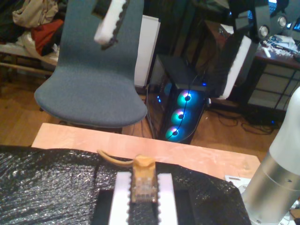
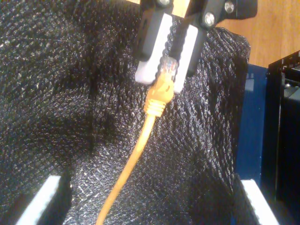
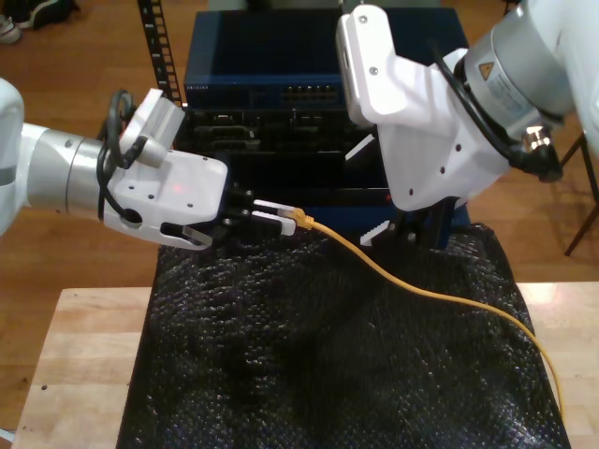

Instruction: Grab the cable and plug it in

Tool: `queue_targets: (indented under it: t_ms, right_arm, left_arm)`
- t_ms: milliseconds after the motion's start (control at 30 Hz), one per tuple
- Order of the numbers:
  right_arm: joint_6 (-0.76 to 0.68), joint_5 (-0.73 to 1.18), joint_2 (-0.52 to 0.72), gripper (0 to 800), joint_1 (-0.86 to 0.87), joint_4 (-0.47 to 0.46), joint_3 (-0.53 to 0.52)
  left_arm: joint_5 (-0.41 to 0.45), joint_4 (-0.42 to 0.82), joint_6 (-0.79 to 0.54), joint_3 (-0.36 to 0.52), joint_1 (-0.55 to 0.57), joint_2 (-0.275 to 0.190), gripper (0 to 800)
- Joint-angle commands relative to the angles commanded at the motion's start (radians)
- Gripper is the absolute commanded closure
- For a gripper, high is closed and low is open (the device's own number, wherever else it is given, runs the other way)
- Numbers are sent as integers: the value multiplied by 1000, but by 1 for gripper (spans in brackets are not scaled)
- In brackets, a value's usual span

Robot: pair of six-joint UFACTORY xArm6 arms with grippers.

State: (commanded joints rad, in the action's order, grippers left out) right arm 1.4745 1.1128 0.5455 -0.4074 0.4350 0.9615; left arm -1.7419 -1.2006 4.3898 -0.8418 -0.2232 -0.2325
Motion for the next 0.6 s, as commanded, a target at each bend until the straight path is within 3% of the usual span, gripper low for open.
queue_targets:
  t_ms: [267,600]
  right_arm:
    - [68,-26,37,3,-44,3,-18]
    - [97,-153,80,4,-129,2,-58]
  left_arm:
    - [-74,-11,28,3,-26,29,764]
    - [-146,-83,80,15,-69,31,768]
